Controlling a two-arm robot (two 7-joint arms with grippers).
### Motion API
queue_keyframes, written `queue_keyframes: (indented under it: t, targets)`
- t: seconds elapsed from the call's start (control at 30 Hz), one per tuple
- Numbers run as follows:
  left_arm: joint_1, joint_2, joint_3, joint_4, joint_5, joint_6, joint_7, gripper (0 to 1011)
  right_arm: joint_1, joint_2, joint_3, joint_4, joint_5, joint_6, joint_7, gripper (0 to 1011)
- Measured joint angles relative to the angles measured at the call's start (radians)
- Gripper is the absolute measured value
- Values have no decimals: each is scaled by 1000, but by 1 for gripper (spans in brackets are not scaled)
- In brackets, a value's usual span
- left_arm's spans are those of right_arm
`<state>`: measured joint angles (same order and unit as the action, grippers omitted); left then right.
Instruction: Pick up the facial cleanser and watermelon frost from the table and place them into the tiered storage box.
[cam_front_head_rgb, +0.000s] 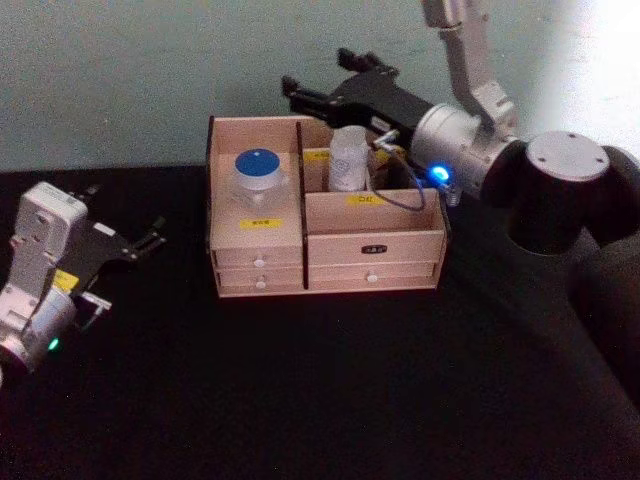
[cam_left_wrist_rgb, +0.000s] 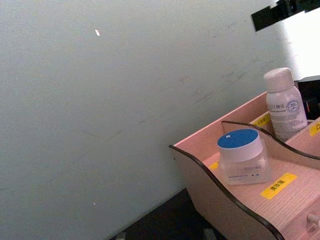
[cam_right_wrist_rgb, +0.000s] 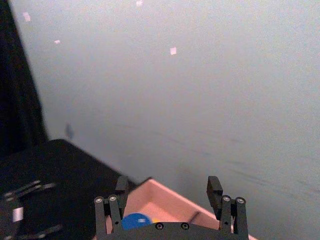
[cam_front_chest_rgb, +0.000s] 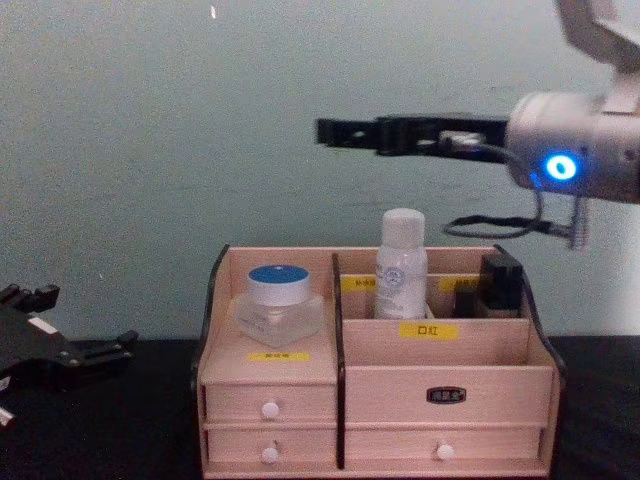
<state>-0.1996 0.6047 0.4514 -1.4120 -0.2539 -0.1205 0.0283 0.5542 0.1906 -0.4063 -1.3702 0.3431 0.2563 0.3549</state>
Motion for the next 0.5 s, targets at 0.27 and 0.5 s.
queue_keyframes:
  t: [0.27, 0.5]
  targets:
    - [0, 0, 0, 0, 0, 0, 0, 1001, -36, 28, 62, -19, 1, -16, -86, 1003]
    - [0, 0, 0, 0, 0, 0, 0, 1001, -59, 37, 123, 17, -10, -37, -149, 1003]
